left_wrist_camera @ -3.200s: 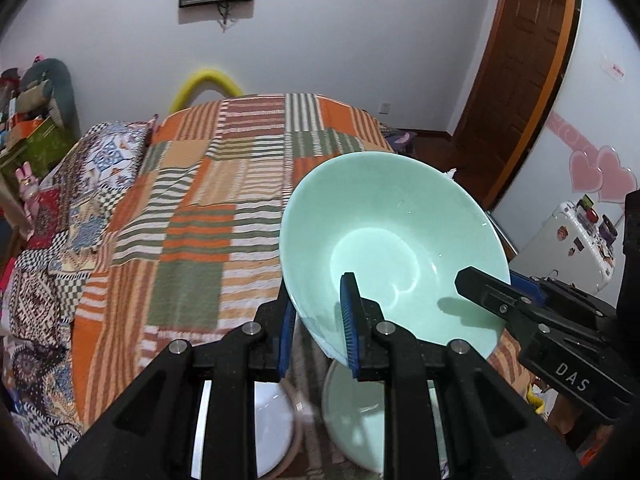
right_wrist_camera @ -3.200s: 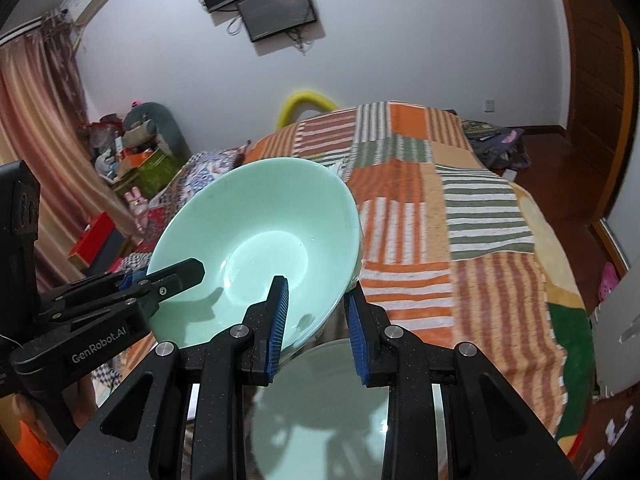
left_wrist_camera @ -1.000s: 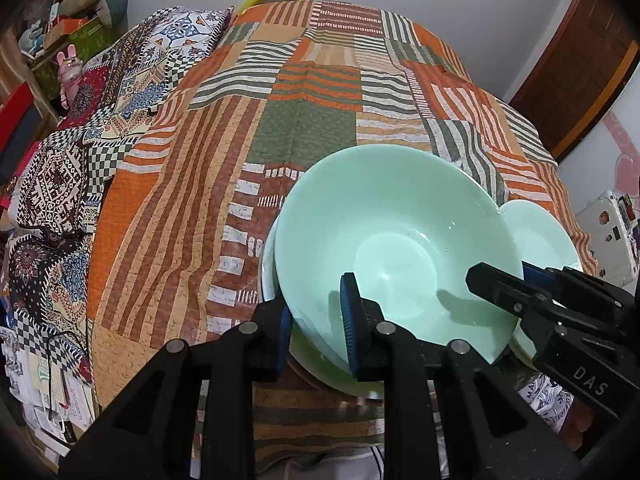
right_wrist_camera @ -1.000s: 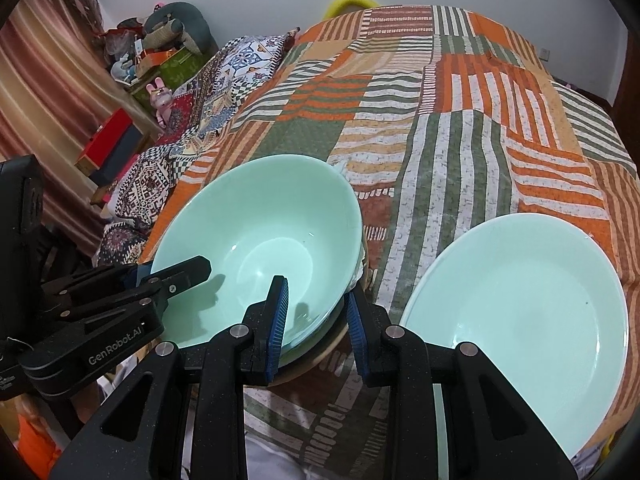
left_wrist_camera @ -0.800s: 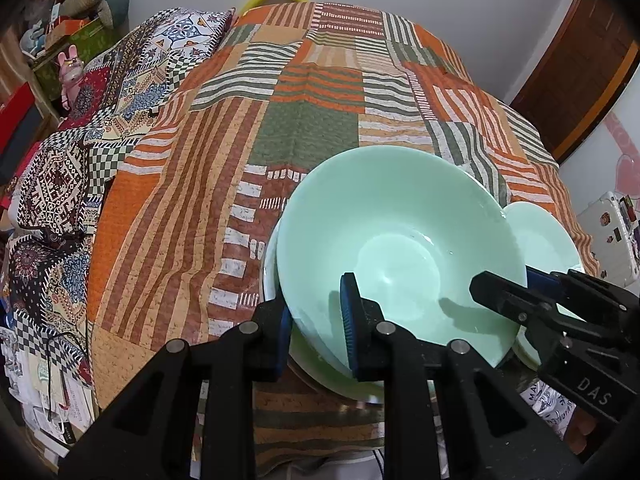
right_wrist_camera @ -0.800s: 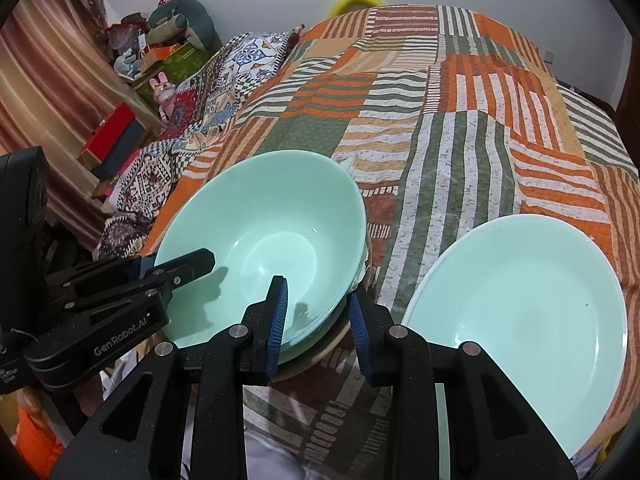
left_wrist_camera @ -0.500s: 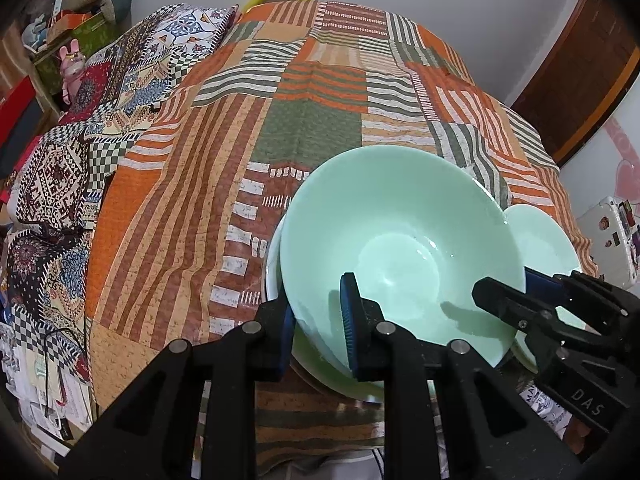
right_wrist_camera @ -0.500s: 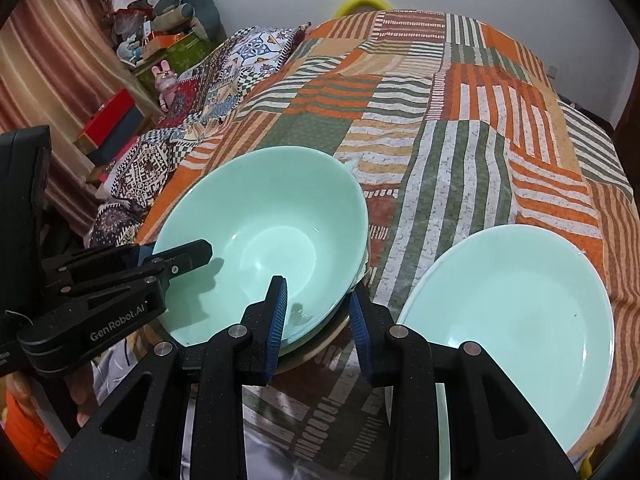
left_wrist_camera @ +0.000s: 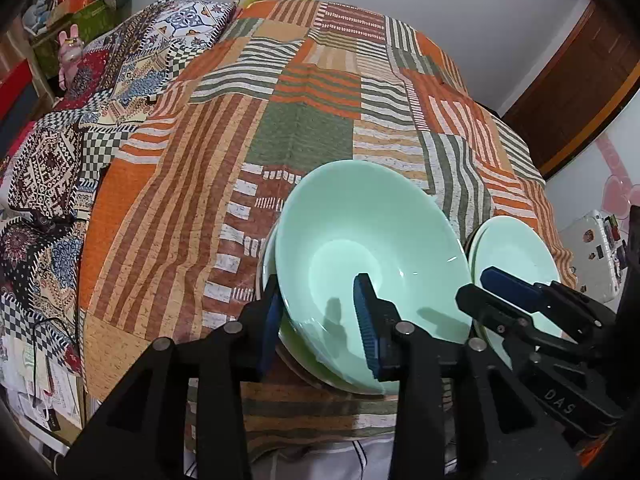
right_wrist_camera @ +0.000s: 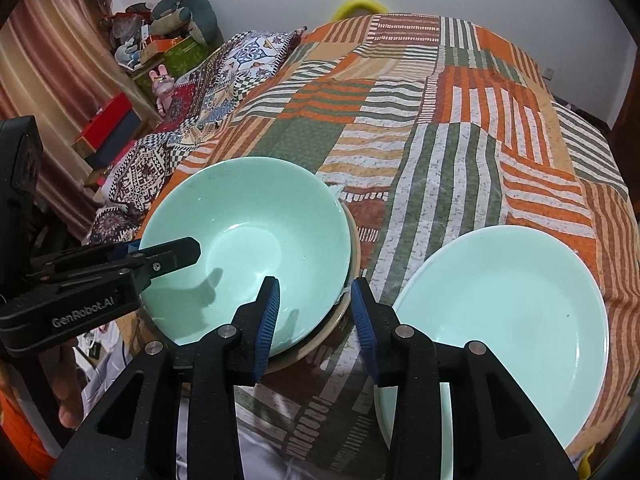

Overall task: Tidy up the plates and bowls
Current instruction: 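Lower the mint-green bowl into the white bowl with both grippers, then grip the rim of the nested bowl stack with both grippers and lift it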

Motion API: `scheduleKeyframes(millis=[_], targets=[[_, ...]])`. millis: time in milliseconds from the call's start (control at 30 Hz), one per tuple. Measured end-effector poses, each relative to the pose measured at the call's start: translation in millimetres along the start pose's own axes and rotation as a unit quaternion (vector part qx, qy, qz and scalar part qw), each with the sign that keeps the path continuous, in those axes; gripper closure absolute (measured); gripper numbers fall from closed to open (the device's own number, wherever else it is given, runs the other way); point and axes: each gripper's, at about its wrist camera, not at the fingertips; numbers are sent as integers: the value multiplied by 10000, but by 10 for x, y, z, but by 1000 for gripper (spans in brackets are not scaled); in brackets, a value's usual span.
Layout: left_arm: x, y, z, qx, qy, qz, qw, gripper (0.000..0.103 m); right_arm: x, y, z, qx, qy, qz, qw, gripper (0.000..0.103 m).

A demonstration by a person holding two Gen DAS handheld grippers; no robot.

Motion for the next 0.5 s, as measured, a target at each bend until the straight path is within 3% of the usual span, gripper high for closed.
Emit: scheduleKeyframes(millis=[300,500], targets=[[-34,64,-60,158,14,167,9997,65,-29,5,7,38,-35,20,10000,69],[-47,78,-264,147,467,384,9981,49,-30,47,-37,27,37,112,9999,69]])
Point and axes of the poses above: each gripper's, at about its wrist camera, not at the fingertips, and z roughly the way its jaws point, y to its right, x to its top, and after that the axes turned 12 degrees about -z, right-handed
